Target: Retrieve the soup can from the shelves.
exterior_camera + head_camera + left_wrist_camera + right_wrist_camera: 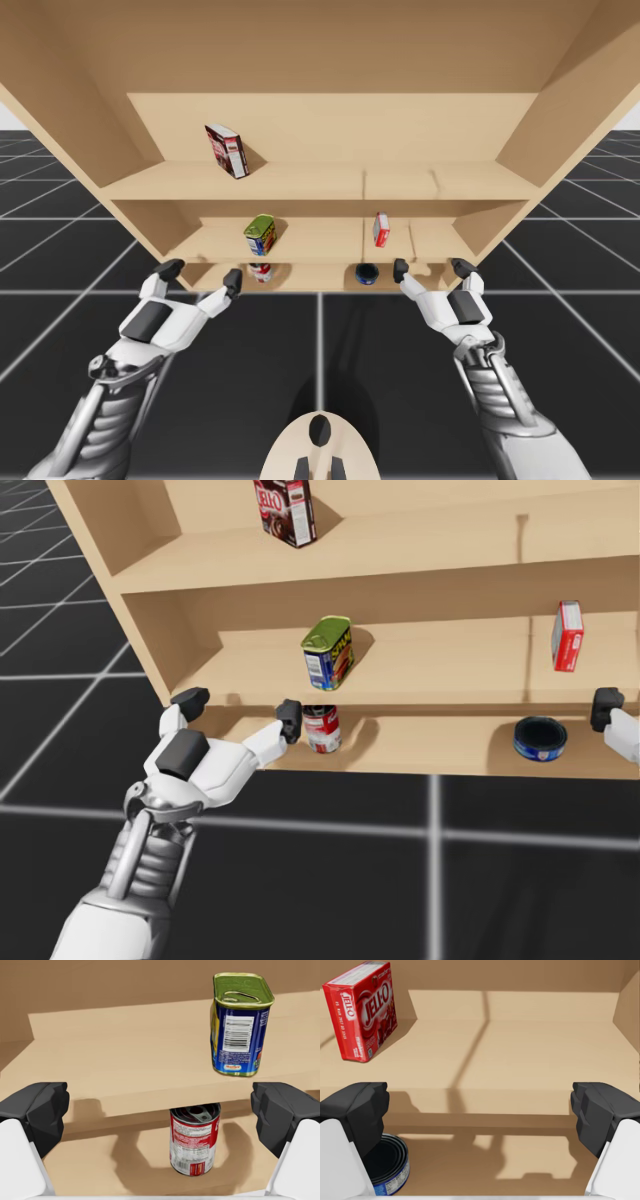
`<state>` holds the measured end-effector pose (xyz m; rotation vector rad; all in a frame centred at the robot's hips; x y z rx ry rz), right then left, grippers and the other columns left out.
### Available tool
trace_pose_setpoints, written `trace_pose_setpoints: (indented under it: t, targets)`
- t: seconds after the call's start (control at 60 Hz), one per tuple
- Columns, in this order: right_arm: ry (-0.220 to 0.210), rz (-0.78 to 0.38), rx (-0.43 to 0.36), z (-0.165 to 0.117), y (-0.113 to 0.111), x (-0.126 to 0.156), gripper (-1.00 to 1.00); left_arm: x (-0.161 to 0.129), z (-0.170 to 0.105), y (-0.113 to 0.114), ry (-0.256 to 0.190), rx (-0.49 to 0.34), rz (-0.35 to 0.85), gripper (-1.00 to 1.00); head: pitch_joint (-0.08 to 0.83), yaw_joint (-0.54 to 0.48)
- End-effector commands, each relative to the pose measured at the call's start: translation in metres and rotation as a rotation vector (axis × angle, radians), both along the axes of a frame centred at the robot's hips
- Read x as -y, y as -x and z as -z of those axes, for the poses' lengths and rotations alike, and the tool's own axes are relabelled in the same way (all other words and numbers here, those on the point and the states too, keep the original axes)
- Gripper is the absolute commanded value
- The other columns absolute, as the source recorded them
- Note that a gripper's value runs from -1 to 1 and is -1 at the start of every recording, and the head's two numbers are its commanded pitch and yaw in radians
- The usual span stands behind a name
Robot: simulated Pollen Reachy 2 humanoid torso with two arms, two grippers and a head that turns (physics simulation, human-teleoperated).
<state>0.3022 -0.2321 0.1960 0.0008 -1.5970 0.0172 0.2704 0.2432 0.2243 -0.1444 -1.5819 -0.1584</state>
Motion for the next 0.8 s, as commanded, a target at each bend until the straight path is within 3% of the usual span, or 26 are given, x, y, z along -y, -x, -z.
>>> trace_pose_setpoints:
  t: [0.017, 0.067, 0.317, 0.717, 0.8]
  targets:
    - [-0.024, 0.004, -0.001, 0.002, 0.0, -0.003, -1.0, 0.019, 0.023, 0.02, 0.086, -0.088, 0.068, -1.0, 0.578, 0.24]
    - [-0.026, 0.005, 0.003, 0.001, 0.0, -0.003, -1.0, 0.022, 0.034, 0.019, 0.103, -0.109, 0.065, -1.0, 0.577, 0.25]
    - [-0.031, 0.004, 0.008, 0.001, 0.0, -0.002, -1.0, 0.03, 0.089, -0.015, 0.056, -0.122, 0.011, -1.0, 0.575, 0.26]
    - [-0.036, 0.003, 0.013, 0.0, 0.001, -0.001, -1.0, 0.061, 0.1, -0.076, 0.03, -0.169, 0.015, -1.0, 0.576, 0.26]
    - [-0.036, 0.002, 0.014, 0.0, 0.002, -0.001, -1.0, 0.066, 0.099, -0.09, 0.041, -0.183, 0.016, -1.0, 0.579, 0.26]
